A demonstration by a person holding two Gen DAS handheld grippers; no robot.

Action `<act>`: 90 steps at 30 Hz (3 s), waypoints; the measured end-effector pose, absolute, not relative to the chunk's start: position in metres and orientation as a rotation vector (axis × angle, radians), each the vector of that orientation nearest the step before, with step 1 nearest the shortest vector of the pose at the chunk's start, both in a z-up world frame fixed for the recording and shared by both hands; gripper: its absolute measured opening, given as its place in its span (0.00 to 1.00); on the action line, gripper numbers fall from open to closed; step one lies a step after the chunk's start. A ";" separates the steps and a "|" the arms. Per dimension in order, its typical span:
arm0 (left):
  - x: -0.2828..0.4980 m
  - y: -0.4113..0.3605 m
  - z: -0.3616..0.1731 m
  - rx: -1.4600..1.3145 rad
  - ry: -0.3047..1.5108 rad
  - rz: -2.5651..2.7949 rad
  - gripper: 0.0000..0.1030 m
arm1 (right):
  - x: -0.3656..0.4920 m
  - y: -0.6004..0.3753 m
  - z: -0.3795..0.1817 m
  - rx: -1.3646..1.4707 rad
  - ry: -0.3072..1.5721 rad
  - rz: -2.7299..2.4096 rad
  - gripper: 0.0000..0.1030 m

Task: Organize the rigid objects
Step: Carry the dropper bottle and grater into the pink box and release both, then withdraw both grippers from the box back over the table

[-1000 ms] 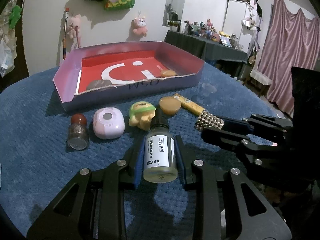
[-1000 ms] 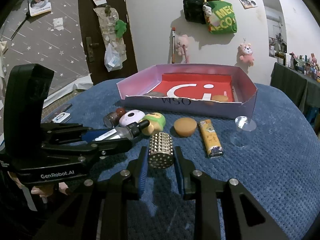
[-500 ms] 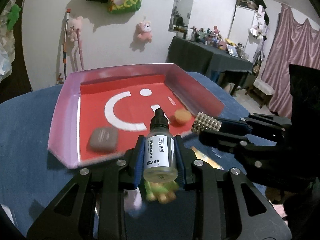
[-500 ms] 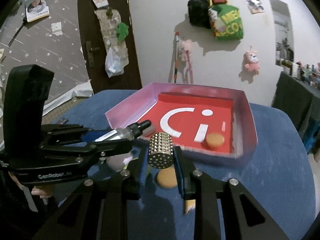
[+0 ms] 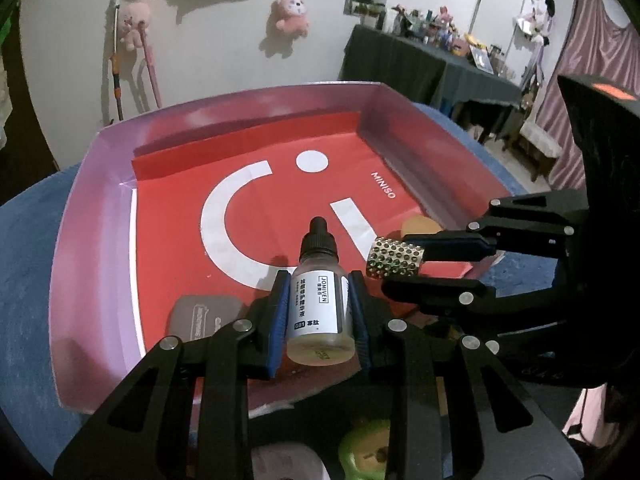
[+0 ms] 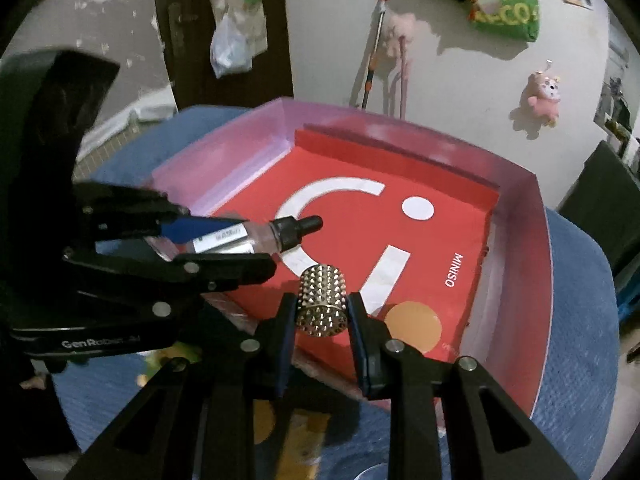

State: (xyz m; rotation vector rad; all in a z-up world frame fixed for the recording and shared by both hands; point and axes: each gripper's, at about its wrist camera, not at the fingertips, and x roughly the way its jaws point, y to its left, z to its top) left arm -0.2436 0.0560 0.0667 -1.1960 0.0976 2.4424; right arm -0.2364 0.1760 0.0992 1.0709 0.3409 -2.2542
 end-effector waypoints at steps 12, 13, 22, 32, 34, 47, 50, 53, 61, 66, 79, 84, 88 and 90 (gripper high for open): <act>-0.259 0.059 0.050 -1.286 0.122 2.391 0.26 | -0.256 0.164 0.083 1.145 0.459 -2.177 0.27; -0.260 0.059 0.049 -1.292 0.117 2.387 0.26 | -0.257 0.164 0.082 1.148 0.464 -2.171 0.27; -0.259 0.060 0.045 -1.299 0.128 2.384 0.26 | -0.260 0.164 0.077 1.171 0.465 -2.160 0.27; -0.261 0.062 0.045 -1.296 0.137 2.388 0.26 | -0.262 0.164 0.076 1.178 0.461 -2.157 0.27; -0.262 0.062 0.045 -1.297 0.133 2.387 0.26 | -0.263 0.164 0.076 1.178 0.463 -2.158 0.28; -0.260 0.060 0.047 -1.295 0.131 2.377 0.26 | -0.265 0.167 0.075 1.181 0.471 -2.159 0.34; -0.259 0.059 0.048 -1.291 0.133 2.384 0.26 | -0.265 0.167 0.075 1.181 0.470 -2.160 0.34; -0.258 0.059 0.050 -1.284 0.129 2.391 0.27 | -0.265 0.167 0.075 1.180 0.472 -2.160 0.36; -0.252 0.051 0.061 -1.249 0.088 2.414 0.27 | -0.261 0.167 0.080 1.170 0.481 -2.177 0.44; -0.243 0.042 0.071 -1.215 0.046 2.430 0.27 | -0.255 0.169 0.088 1.154 0.478 -2.203 0.47; -0.169 0.012 0.121 -1.000 -0.049 2.553 0.27 | -0.195 0.197 0.149 0.983 0.270 -2.362 0.69; -0.138 0.004 0.133 -0.926 -0.070 2.602 0.27 | -0.155 0.198 0.168 0.880 0.244 -2.421 0.73; -0.114 0.001 0.137 -0.876 -0.078 2.634 0.28 | -0.122 0.200 0.177 0.804 0.210 -2.468 0.81; -0.103 0.000 0.137 -0.860 -0.073 2.648 0.33 | -0.109 0.202 0.179 0.781 0.173 -2.479 0.84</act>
